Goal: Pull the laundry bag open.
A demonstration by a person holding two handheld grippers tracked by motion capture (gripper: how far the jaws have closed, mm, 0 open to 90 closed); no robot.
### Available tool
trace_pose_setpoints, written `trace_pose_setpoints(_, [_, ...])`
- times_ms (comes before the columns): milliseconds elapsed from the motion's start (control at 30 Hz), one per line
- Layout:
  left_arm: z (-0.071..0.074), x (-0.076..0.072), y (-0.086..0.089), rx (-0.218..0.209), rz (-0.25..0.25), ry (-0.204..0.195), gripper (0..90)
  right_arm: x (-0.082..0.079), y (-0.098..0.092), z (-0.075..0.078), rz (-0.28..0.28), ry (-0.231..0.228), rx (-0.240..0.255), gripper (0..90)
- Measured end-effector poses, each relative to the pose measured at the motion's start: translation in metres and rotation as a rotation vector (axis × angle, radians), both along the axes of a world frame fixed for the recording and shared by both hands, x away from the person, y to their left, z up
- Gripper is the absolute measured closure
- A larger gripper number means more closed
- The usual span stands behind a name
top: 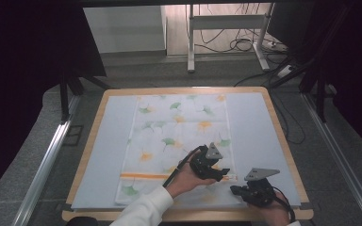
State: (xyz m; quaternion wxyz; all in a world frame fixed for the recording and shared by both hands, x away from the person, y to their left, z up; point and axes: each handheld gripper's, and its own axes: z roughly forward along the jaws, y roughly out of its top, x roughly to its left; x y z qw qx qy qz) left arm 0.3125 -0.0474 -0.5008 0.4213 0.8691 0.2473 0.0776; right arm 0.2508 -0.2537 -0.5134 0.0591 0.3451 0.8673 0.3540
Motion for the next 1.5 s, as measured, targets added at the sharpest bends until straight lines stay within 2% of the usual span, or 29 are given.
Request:
trace_pose_setpoints(167, [-0.009,0.002,-0.011,0.017,-0.026,0.016,44.8,0.0,0.001,-0.001,0.0,0.007,-0.005,89.2])
trace_pose_setpoints(367, [-0.014,0.004,-0.019,0.044,-0.055,0.015,50.4,0.001,0.001,-0.003,-0.001,0.007,-0.008,89.2])
trace_pose_setpoints(500, [-0.017,0.005,-0.021,0.061,-0.088,0.032,52.9,0.001,0.001,-0.003,-0.003,0.013,-0.013,89.2])
trace_pose_setpoints(600, [-0.018,0.005,-0.023,0.059,-0.112,0.036,54.2,0.001,0.001,-0.003,-0.003,0.012,-0.014,89.2])
trace_pose_setpoints(667, [-0.018,0.004,-0.024,0.053,-0.108,0.034,54.3,0.001,0.001,-0.003,-0.003,0.014,-0.015,89.2])
trace_pose_setpoints(733, [-0.018,0.004,-0.025,0.062,-0.108,0.027,54.8,0.002,0.001,-0.004,-0.006,0.013,-0.018,89.2])
trace_pose_setpoints(800, [-0.019,0.005,-0.026,0.066,-0.119,0.038,55.7,0.002,0.001,-0.004,-0.004,0.015,-0.019,89.2])
trace_pose_setpoints(967, [-0.021,0.005,-0.027,0.104,-0.141,0.026,66.5,0.003,0.002,-0.004,0.002,0.011,-0.026,89.2])
trace_pose_setpoints(1067, [-0.021,0.003,-0.029,0.096,-0.149,0.028,70.5,0.003,0.002,-0.005,0.002,0.006,-0.027,89.2])
trace_pose_setpoints(1167, [-0.021,0.001,-0.031,0.115,-0.16,0.015,73.0,0.003,0.002,-0.005,0.003,0.005,-0.029,89.2])
trace_pose_setpoints(1233, [-0.021,0.001,-0.031,0.106,-0.163,0.03,77.9,0.003,0.002,-0.005,0.003,0.005,-0.029,89.2])
trace_pose_setpoints(1300, [-0.019,0.001,-0.032,0.124,-0.168,0.024,83.9,0.003,0.002,-0.005,0.004,0.005,-0.03,89.2])
trace_pose_setpoints(1500, [-0.018,0.0,-0.033,0.129,-0.164,0.022,85.1,0.004,0.003,-0.005,0.003,0.002,-0.032,89.2])
